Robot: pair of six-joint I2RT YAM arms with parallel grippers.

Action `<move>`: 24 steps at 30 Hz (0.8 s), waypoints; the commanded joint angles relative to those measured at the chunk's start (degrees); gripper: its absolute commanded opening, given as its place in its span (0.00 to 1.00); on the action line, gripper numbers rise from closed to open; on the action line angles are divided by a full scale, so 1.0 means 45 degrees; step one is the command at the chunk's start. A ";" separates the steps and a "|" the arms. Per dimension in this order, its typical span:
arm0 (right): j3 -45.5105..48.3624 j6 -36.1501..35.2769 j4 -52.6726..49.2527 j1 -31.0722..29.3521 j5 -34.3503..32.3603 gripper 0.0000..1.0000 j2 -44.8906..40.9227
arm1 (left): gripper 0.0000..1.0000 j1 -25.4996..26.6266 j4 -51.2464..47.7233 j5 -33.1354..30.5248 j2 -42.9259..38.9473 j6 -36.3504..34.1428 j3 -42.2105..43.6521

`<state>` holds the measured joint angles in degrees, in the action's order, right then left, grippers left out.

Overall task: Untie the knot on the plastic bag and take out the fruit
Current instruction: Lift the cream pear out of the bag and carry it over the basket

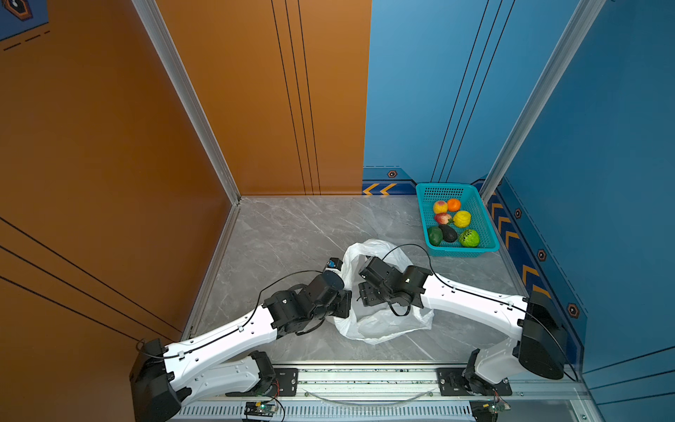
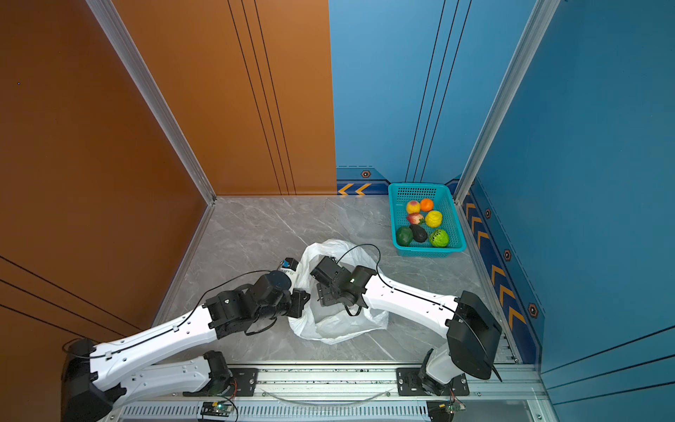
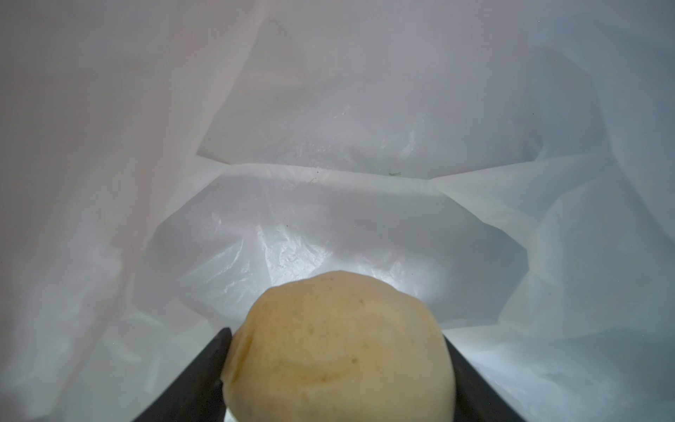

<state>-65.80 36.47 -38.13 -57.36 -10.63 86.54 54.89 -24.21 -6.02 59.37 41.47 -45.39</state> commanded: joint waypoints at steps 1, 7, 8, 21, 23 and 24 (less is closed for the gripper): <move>0.0154 -0.0035 -0.0891 -0.0160 0.0000 0.61 -0.0560 | 0.00 -0.0246 -0.0478 -0.0332 -0.0394 -0.0173 0.0162; 0.0292 -0.0367 -0.1139 -0.0444 0.0520 0.61 -0.1067 | 0.00 -0.0779 -0.0607 -0.0323 -0.0427 -0.0439 0.0058; 0.0229 -0.0451 -0.1238 -0.0558 0.0547 0.61 -0.1034 | 0.00 -0.0882 -0.0609 -0.0279 -0.0340 -0.0522 -0.0049; -0.0448 -0.0386 -0.1302 -0.1373 0.1385 0.61 -0.1341 | 0.00 -0.1682 -0.0482 0.0225 0.0951 -0.1267 -0.0799; -0.0565 -0.0265 -0.1387 -0.1328 0.1382 0.61 -0.1616 | 0.00 -0.1747 -0.0480 0.0243 0.0908 -0.1266 -0.0736; -0.0690 -0.0226 -0.1506 -0.1288 0.1344 0.61 -0.1766 | 0.00 -0.1740 -0.0480 0.0263 0.0888 -0.1265 -0.0721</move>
<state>-66.28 34.59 -42.44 -63.11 -4.73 81.65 47.66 -25.50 -5.78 63.55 36.97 -47.51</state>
